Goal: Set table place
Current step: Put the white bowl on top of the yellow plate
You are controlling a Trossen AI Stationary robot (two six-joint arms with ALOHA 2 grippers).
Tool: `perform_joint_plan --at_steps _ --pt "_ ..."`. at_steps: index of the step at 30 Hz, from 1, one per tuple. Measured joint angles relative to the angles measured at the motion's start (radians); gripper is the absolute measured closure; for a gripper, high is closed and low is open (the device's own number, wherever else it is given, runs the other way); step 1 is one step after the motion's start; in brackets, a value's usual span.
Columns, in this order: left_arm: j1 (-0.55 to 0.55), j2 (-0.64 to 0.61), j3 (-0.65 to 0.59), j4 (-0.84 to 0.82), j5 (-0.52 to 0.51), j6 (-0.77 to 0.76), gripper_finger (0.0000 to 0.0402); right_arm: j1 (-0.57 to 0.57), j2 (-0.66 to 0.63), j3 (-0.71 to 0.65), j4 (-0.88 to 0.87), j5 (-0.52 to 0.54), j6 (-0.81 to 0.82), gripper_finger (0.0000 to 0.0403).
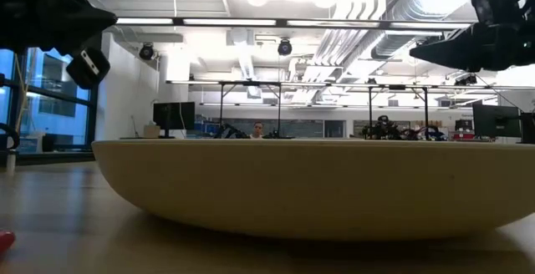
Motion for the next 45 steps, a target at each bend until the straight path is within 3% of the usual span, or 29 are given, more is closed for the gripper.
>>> perform_joint_plan --at_steps 5,13,23,29,34,36,41,45 --pt "0.000 0.000 0.000 0.020 -0.075 -0.023 0.0401 0.000 0.000 0.000 0.029 0.003 0.017 0.0402" --pt "0.000 0.000 0.000 0.095 -0.198 -0.120 0.0401 0.000 0.000 0.000 0.194 0.013 0.415 0.0402" --pt "0.000 0.000 0.000 0.221 -0.264 -0.124 0.0401 0.000 0.000 0.000 0.222 0.032 0.875 0.0402" --pt "0.000 0.000 0.000 0.237 -0.288 -0.124 0.0401 0.000 0.000 0.000 0.397 0.163 0.946 0.0402" --pt "0.000 -0.001 0.000 0.324 -0.316 -0.123 0.0401 0.006 0.020 0.042 0.771 0.066 0.764 0.0402" --pt "0.000 0.000 0.000 0.371 -0.316 -0.122 0.0401 0.015 0.053 0.136 0.723 0.049 0.711 0.0402" --pt "0.000 0.000 0.049 0.477 -0.311 -0.075 0.0401 0.024 0.307 0.495 0.281 0.075 0.672 0.0402" --pt "0.000 0.036 0.204 0.353 -0.264 -0.026 0.0401 0.024 0.585 0.825 -0.034 0.074 0.638 0.0402"
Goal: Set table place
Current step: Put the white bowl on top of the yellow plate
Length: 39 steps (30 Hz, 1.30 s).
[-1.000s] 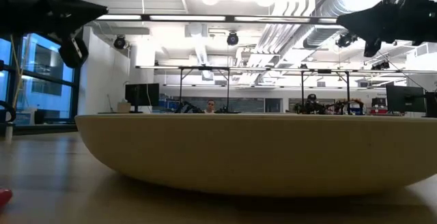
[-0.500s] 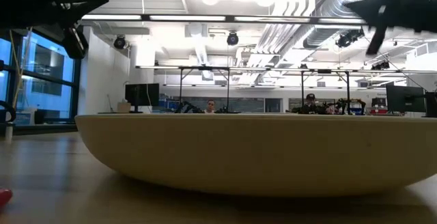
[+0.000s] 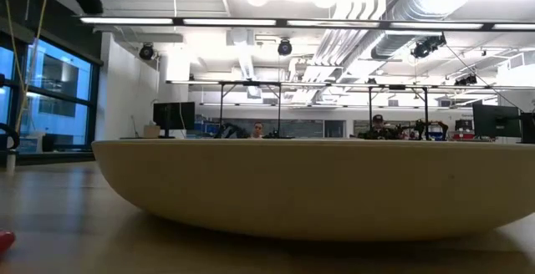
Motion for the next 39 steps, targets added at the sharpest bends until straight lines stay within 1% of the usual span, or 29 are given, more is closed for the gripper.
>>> perform_joint_plan --at_steps 4,6,9,11,13,16,19,21,22,26,28,30,32,39 --pt "0.000 0.153 0.253 -0.300 0.017 0.020 0.0401 -0.016 0.260 0.338 -0.382 -0.002 0.024 0.0402" --pt "0.000 0.265 0.396 -0.446 0.019 0.027 0.0401 -0.024 0.380 0.491 -0.515 -0.001 0.040 0.0402" --pt "0.000 0.442 0.608 -0.645 0.016 0.030 0.0401 -0.047 0.536 0.698 -0.667 0.000 0.082 0.0402" --pt "0.000 0.562 0.741 -0.767 -0.010 0.027 0.0401 -0.071 0.631 0.810 -0.765 0.000 0.100 0.0402" --pt "0.000 0.668 0.858 -0.886 -0.029 0.033 0.0401 -0.096 0.722 0.907 -0.863 -0.023 0.104 0.0402" --pt "0.000 0.815 0.993 -1.024 -0.033 0.044 0.0401 -0.145 0.854 1.027 -1.016 -0.071 0.097 0.0402" --pt "0.000 0.929 1.088 -1.107 -0.033 0.048 0.0401 -0.220 0.978 1.125 -1.203 -0.111 0.237 0.0402" --pt "0.000 0.981 1.125 -1.129 -0.030 0.057 0.0401 -0.270 1.048 1.154 -1.319 -0.139 0.264 0.0402" --pt "0.000 1.003 1.137 -1.138 -0.029 0.059 0.0401 -0.289 1.077 1.159 -1.349 -0.141 0.264 0.0402" --pt "0.001 1.045 1.148 -1.137 -0.023 0.059 0.0401 -0.335 1.149 1.141 -1.376 -0.146 0.233 0.0402" --pt "0.001 1.050 1.148 -1.138 -0.022 0.051 0.0401 -0.358 1.171 1.116 -1.371 -0.131 0.215 0.0402" --pt "0.001 1.050 1.148 -1.140 -0.022 0.044 0.0401 -0.386 1.181 1.082 -1.360 -0.103 0.211 0.0402" --pt "0.001 1.048 1.148 -1.141 -0.022 0.038 0.0401 -0.423 1.180 1.033 -1.337 -0.111 0.195 0.0402" --pt "0.001 1.036 1.149 -1.196 -0.023 0.022 0.0401 -0.565 1.124 0.816 -1.247 -0.247 0.177 0.0402"
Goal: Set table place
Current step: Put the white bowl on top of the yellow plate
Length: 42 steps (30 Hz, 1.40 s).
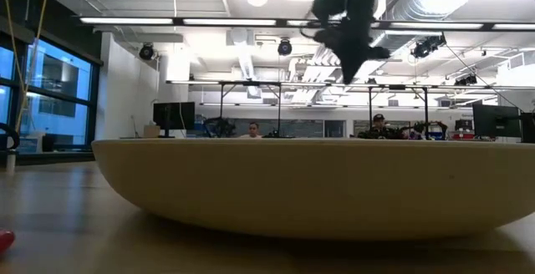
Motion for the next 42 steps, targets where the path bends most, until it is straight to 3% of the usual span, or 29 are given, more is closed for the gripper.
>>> perform_joint_plan --at_steps 10,27,37,42 --pt "0.000 -0.001 0.000 -0.026 -0.014 -0.022 0.0401 -0.126 -0.022 -0.143 0.073 -0.078 0.020 0.0402" --pt "0.000 0.000 0.000 -0.026 -0.020 -0.041 0.0401 -0.165 0.102 -0.155 0.142 -0.084 -0.009 0.0402" --pt "0.000 0.000 0.000 -0.026 -0.020 -0.042 0.0401 -0.167 0.141 -0.155 0.188 -0.088 -0.008 0.0348" --pt "0.000 0.000 0.000 -0.026 -0.020 -0.042 0.0401 -0.180 0.152 -0.155 0.199 -0.081 -0.001 0.0341"
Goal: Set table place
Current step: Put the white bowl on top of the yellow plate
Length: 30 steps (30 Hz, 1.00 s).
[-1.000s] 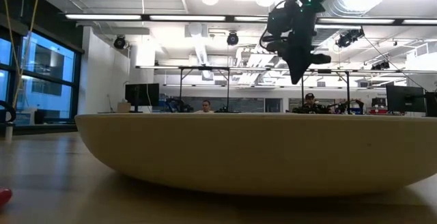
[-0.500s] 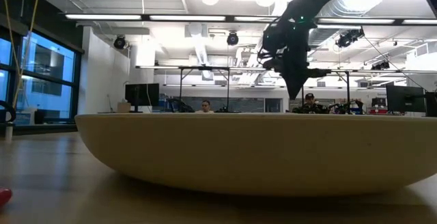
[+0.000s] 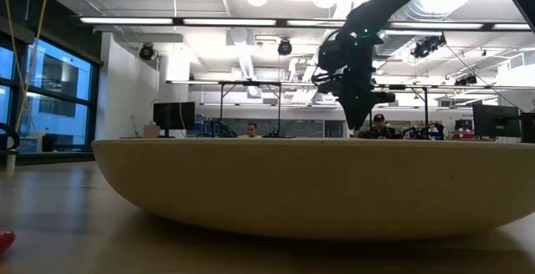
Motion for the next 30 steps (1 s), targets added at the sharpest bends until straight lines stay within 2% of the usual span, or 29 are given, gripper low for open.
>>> perform_joint_plan --at_steps 10,30 --pt "0.000 0.000 0.000 0.000 0.000 0.000 0.0401 -0.039 0.005 0.000 0.017 -0.017 0.010 0.0340" --pt "-0.001 0.000 0.000 -0.001 0.016 -0.017 0.0401 -0.037 0.045 0.000 0.055 -0.040 0.010 0.0340"
